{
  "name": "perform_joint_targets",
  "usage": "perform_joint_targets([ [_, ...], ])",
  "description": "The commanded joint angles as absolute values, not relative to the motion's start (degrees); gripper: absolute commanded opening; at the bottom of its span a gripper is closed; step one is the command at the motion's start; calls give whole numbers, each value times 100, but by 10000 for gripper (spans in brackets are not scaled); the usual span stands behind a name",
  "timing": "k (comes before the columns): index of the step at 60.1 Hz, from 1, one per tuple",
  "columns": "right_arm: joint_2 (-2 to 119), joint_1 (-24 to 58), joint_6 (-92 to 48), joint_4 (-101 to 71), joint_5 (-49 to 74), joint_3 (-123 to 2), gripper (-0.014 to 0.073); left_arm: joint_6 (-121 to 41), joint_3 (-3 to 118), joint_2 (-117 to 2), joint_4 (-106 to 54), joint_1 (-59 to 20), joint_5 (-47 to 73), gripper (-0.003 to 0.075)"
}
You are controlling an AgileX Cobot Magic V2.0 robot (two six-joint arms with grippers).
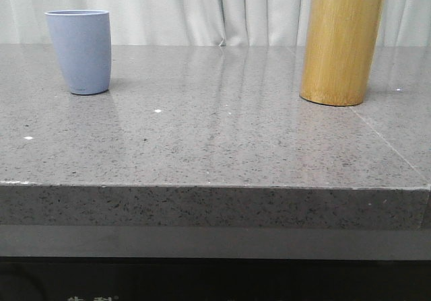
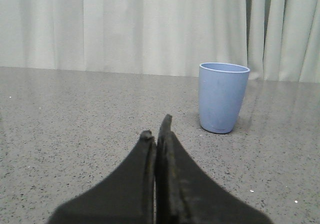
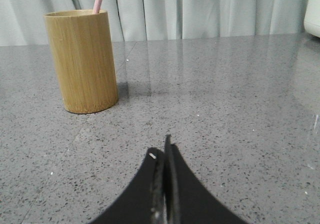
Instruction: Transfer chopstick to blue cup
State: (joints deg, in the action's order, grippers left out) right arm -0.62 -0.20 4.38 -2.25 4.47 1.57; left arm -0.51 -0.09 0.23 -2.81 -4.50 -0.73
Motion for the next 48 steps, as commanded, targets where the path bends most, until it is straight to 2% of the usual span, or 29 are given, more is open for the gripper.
perform_joint_targets([
  [1,-180,-46,388,-239,-52,131,-69,0,-64,164,-294,-494,-558,-19],
  [48,-180,-46,388,-239,-93,117,-69,0,-64,164,-294,-494,-580,-19],
])
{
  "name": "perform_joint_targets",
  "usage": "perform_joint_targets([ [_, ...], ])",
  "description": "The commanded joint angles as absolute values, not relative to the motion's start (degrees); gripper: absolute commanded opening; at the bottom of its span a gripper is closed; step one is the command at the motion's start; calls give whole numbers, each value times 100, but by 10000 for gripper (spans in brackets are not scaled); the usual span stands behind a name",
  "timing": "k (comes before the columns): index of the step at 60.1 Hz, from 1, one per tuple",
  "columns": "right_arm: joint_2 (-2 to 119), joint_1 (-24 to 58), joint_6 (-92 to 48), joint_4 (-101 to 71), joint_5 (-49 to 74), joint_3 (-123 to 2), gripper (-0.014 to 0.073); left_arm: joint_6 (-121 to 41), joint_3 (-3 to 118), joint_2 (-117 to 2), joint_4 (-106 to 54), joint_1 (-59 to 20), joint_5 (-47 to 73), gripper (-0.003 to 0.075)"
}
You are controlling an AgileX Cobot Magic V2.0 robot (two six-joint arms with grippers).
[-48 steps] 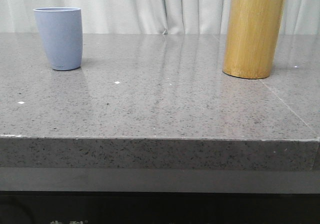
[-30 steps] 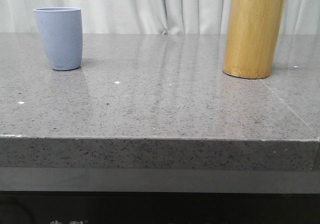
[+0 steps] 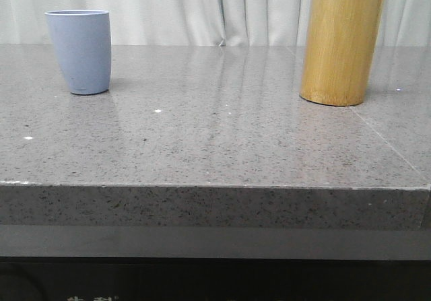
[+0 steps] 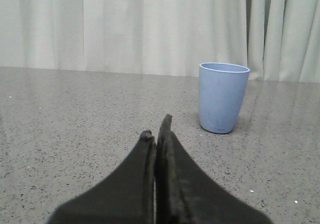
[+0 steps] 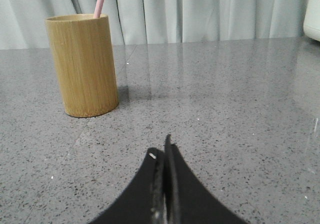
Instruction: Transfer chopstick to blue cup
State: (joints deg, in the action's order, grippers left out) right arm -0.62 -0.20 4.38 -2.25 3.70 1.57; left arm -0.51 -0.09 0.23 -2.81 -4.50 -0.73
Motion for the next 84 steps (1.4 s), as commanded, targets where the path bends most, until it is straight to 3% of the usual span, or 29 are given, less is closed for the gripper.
perform_joint_targets([
  [1,-180,-46,388,-239,-73,106,-69,0,-53,164,-294,-494,-580,-19],
  [14,-180,-46,388,-239,632,-484,-69,0,395,141,-303,-494,-447,-19],
  [26,-70,-46,384,-233,1455,-1668,-69,0,1445,-19,-303,-494,418,-19],
  [52,1724,-46,377,159,2825,-3860,-69,0,3910,-2032,-450,-494,2399,-19],
  [84,2432,-46,365,177,2976,-3896,-55,0,3940,-3265,-549,-494,2296,-18],
])
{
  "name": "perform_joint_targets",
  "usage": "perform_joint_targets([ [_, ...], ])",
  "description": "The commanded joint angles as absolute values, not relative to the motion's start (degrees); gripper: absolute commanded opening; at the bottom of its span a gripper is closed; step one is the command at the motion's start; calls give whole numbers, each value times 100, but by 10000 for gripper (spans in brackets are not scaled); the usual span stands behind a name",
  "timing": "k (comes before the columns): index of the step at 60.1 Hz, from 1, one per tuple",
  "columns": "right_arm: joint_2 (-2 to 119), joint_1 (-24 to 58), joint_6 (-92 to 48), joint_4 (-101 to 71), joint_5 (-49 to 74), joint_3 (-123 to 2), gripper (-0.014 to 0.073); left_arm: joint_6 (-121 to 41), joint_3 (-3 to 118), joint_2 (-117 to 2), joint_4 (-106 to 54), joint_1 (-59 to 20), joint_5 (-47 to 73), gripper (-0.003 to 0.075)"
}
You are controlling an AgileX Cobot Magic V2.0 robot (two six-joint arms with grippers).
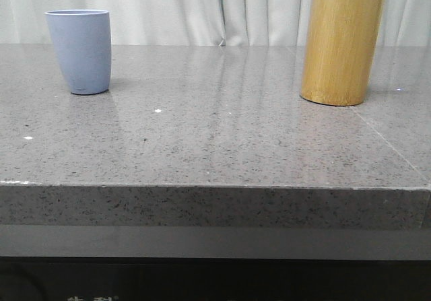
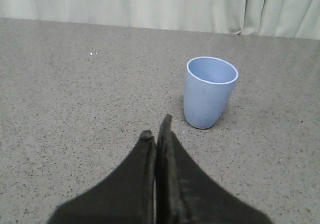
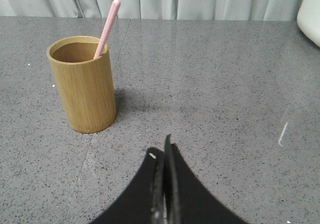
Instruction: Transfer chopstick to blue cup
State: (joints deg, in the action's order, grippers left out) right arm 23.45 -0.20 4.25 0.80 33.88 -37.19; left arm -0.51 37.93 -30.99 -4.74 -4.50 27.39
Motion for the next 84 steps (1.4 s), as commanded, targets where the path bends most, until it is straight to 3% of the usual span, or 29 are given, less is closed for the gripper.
perform_joint_targets([
  [1,2432,-46,356,176,2976,-3896,-48,0,3940,-3285,-549,-494,2291,-17],
  [5,2432,-46,289,176,2976,-3896,20,0,3940,-3340,-549,-494,2249,-4],
  [8,2432,-46,269,176,2981,-3896,118,0,3940,-3350,-549,-494,2204,36],
  [15,2432,-46,265,176,3004,-3896,434,0,3940,-3354,-549,-494,1983,318],
  [18,2432,-46,265,176,3014,-3896,506,0,3952,-3380,-549,-494,1956,441],
  [23,2432,-37,265,112,3032,-3896,538,0,3981,-3451,-572,-494,1997,526],
  [39,2568,-8,265,-49,3170,-3909,538,-136,4649,-4246,-586,-551,2239,485],
  [54,2722,-8,265,-82,3197,-3909,538,-518,5746,-5529,-552,-1141,2391,459],
  [84,2722,-8,265,-94,3209,-3909,538,-518,9278,-8727,-34,-1261,5199,459],
])
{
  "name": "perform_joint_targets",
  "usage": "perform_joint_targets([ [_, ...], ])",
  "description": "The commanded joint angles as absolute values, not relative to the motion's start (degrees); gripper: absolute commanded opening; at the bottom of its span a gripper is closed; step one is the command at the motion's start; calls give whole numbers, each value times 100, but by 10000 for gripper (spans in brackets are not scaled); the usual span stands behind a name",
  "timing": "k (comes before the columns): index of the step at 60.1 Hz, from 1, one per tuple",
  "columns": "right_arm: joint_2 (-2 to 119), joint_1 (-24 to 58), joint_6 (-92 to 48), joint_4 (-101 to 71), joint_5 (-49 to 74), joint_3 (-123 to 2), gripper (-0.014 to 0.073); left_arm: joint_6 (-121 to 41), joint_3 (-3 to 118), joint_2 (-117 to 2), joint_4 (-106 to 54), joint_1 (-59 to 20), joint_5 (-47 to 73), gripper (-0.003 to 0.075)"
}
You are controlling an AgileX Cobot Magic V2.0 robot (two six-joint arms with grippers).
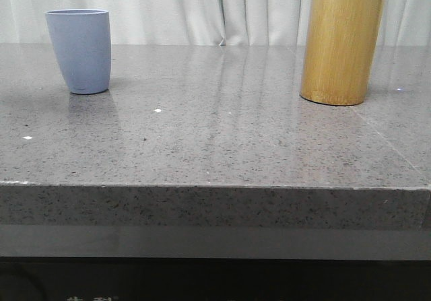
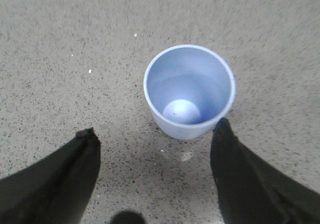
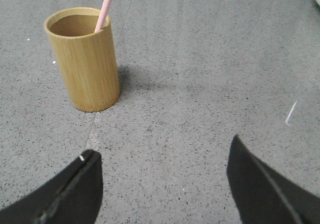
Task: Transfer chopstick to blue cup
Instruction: 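Lower the left gripper onto the light-blue cup and grip its rim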
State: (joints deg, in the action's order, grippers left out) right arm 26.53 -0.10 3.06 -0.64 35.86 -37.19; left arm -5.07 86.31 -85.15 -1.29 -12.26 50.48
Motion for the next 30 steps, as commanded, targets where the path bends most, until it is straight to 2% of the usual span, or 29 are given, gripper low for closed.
perform_joint_targets([
  [1,2722,-8,265,-94,3209,-3909,538,-518,9368,-8806,0,-1261,5263,459],
  [30,2722,-8,265,-95,3225,-3909,538,-486,11363,-10718,341,-1261,6418,459],
])
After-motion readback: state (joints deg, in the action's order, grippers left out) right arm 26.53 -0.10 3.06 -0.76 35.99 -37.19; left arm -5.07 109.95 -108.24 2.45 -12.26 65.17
